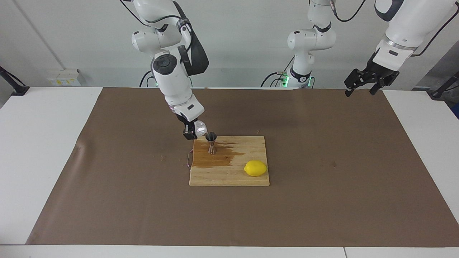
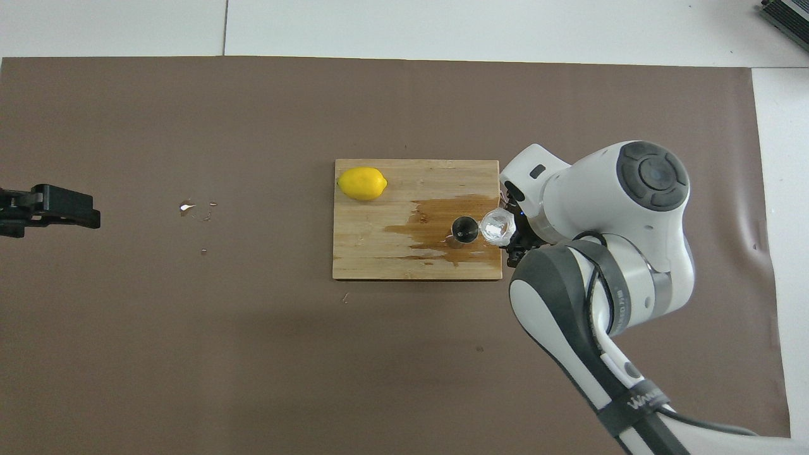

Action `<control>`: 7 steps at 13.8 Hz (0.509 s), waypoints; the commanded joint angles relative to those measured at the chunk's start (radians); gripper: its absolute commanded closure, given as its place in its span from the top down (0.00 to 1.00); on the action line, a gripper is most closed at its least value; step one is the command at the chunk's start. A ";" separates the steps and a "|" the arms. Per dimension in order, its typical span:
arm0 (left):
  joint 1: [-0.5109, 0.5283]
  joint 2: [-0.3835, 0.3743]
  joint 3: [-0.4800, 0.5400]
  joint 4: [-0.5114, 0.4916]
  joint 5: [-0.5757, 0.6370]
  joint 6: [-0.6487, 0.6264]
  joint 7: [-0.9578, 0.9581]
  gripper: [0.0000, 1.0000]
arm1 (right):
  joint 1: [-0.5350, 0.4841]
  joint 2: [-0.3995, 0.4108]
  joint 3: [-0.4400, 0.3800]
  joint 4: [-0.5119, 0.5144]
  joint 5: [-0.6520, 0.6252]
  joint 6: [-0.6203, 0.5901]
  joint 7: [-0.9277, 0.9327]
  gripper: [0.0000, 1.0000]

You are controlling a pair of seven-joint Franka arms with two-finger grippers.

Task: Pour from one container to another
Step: 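Carry the white cup back and set it on the table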

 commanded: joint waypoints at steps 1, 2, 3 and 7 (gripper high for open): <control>-0.006 -0.016 0.006 -0.003 0.002 -0.018 0.000 1.00 | -0.043 -0.021 0.007 -0.028 0.100 0.019 -0.132 0.28; -0.004 -0.016 0.006 -0.003 0.002 -0.018 -0.001 1.00 | -0.054 -0.021 0.009 -0.029 0.119 0.024 -0.172 0.28; -0.004 -0.016 0.006 -0.003 0.002 -0.018 0.000 1.00 | -0.070 -0.021 0.007 -0.034 0.156 0.027 -0.225 0.27; -0.004 -0.016 0.006 -0.003 0.002 -0.018 0.000 1.00 | -0.176 -0.017 0.007 -0.062 0.312 0.027 -0.486 0.27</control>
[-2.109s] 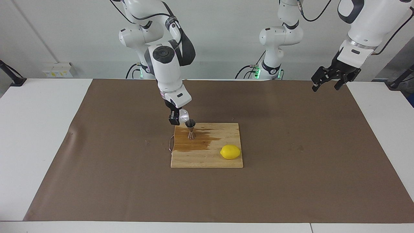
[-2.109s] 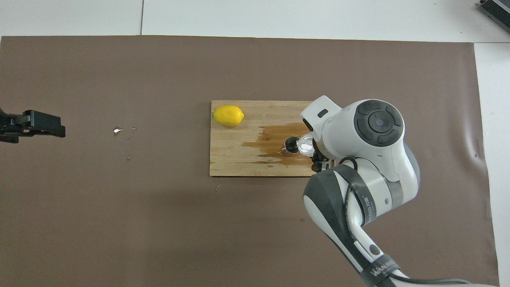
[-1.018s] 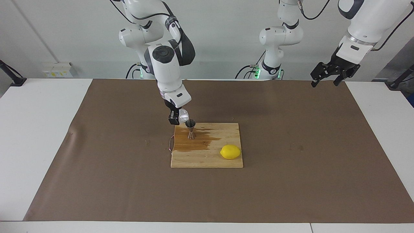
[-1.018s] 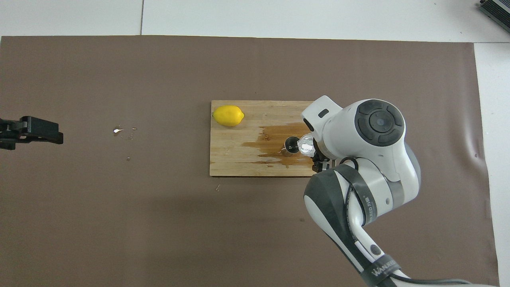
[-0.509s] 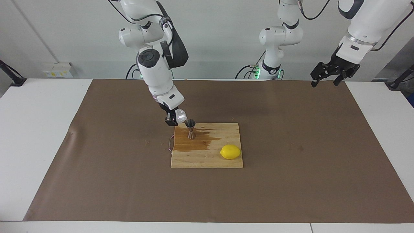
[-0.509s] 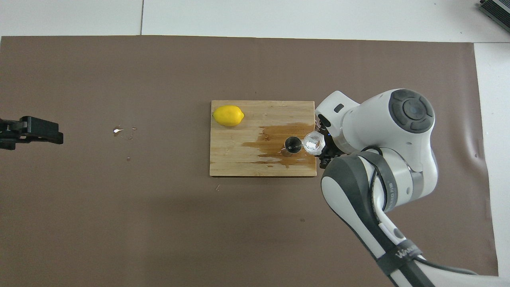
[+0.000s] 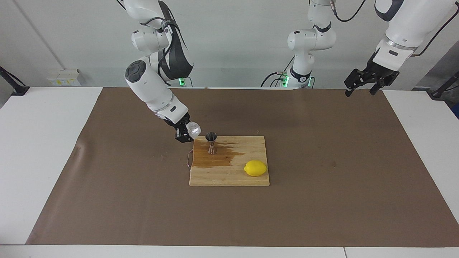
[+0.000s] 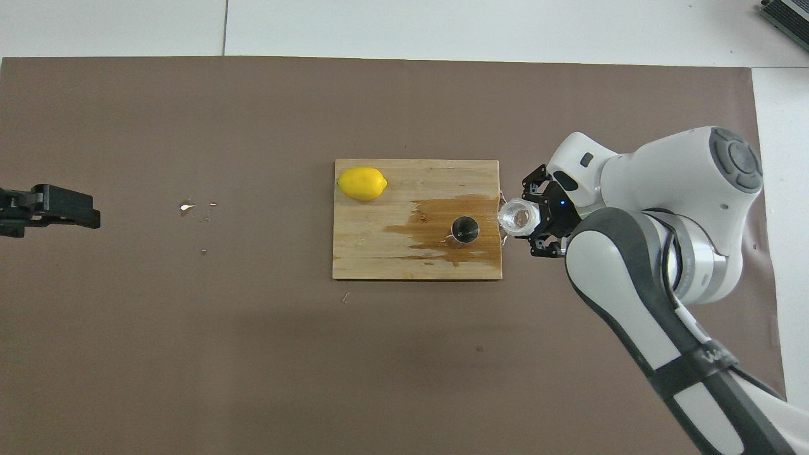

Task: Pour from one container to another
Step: 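Carry the white cup back and set it on the table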

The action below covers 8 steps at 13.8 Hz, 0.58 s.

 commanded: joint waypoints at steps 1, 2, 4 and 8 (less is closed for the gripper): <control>-0.004 -0.016 0.006 -0.003 0.002 -0.018 -0.001 1.00 | -0.094 -0.009 0.009 -0.062 0.129 0.020 -0.212 0.27; -0.006 -0.016 0.006 -0.003 0.002 -0.018 0.000 1.00 | -0.128 0.003 0.009 -0.087 0.170 0.040 -0.304 0.27; -0.004 -0.016 0.006 -0.003 0.002 -0.018 0.000 1.00 | -0.182 0.042 0.009 -0.122 0.285 0.071 -0.461 0.27; -0.004 -0.016 0.006 -0.003 0.002 -0.018 -0.001 1.00 | -0.272 0.132 0.011 -0.136 0.414 0.071 -0.627 0.26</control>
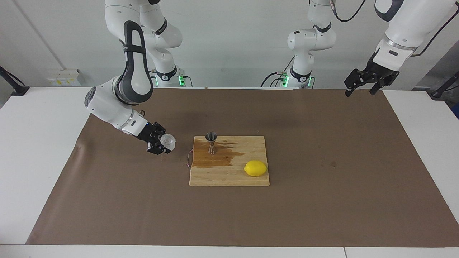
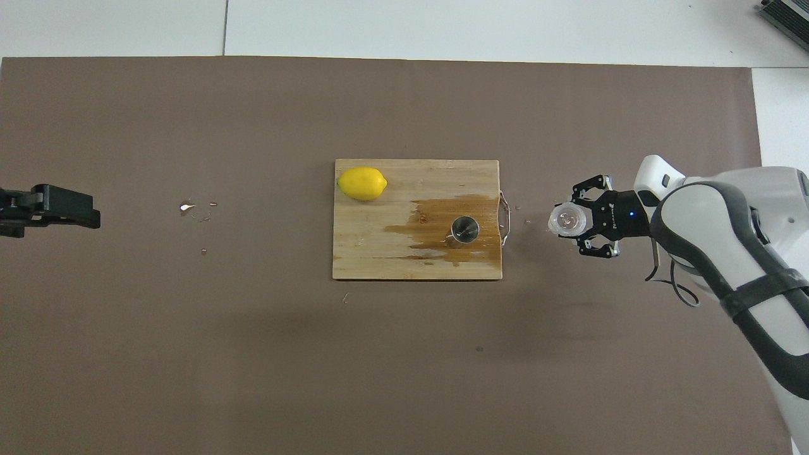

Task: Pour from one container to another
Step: 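Carry the white cup back and set it on the table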

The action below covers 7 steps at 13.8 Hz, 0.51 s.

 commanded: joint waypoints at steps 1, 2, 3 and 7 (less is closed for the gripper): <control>-0.004 -0.016 0.006 -0.003 0.002 -0.018 -0.001 1.00 | -0.069 0.099 0.015 -0.003 0.155 0.000 -0.163 0.27; -0.004 -0.016 0.006 -0.003 0.002 -0.018 -0.001 1.00 | -0.068 0.125 0.015 -0.003 0.215 0.004 -0.243 0.27; -0.004 -0.016 0.006 -0.003 0.002 -0.018 -0.001 1.00 | -0.065 0.127 0.014 -0.003 0.220 0.010 -0.262 0.28; -0.004 -0.016 0.006 -0.003 0.002 -0.018 -0.001 1.00 | -0.079 0.126 0.012 -0.002 0.218 0.003 -0.270 1.00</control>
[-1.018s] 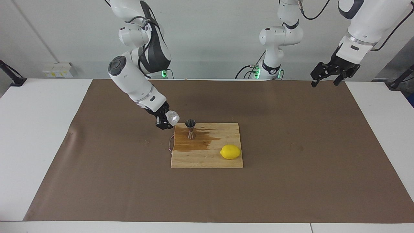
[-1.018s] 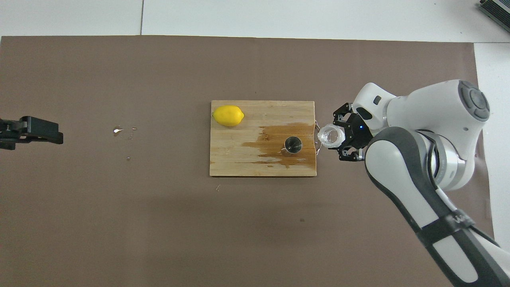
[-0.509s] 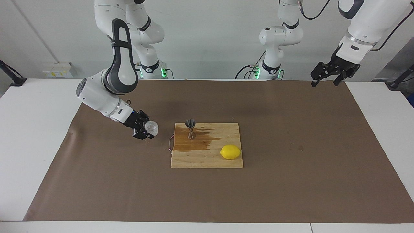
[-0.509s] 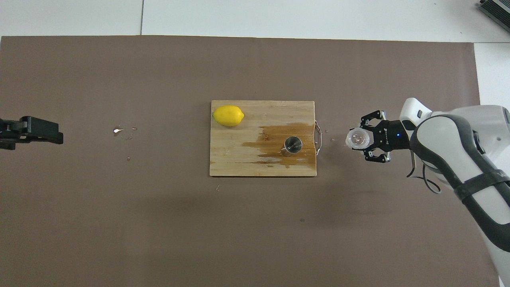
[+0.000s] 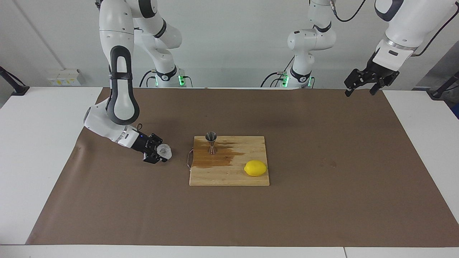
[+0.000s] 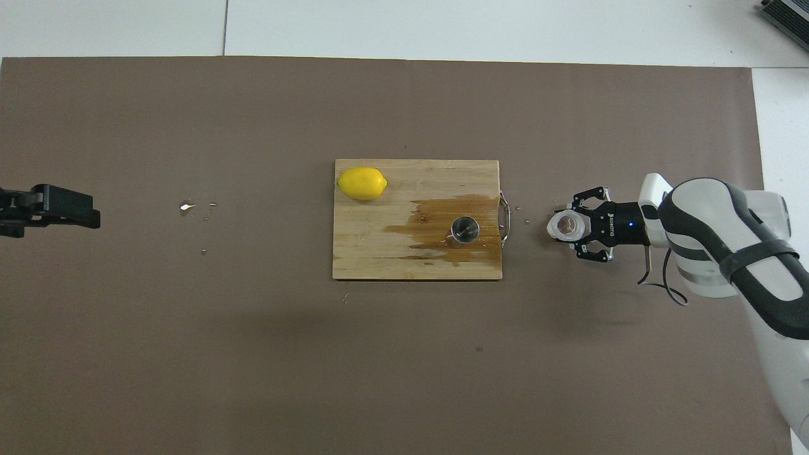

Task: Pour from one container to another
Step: 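Open the right gripper to release the white cup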

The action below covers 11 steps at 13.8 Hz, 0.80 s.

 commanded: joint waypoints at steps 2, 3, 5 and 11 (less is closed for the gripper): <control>-0.004 -0.016 0.006 -0.003 0.002 -0.018 -0.001 1.00 | -0.006 -0.027 0.009 -0.002 0.011 -0.004 0.054 1.00; -0.004 -0.016 0.006 -0.003 0.002 -0.018 -0.001 1.00 | 0.003 -0.053 0.009 -0.003 -0.034 -0.004 0.114 1.00; -0.004 -0.016 0.006 -0.003 0.002 -0.018 0.000 1.00 | 0.026 -0.132 0.009 -0.002 -0.174 -0.007 0.300 1.00; -0.004 -0.016 0.006 -0.003 0.002 -0.018 -0.001 1.00 | 0.052 -0.326 0.016 0.006 -0.616 -0.187 1.095 1.00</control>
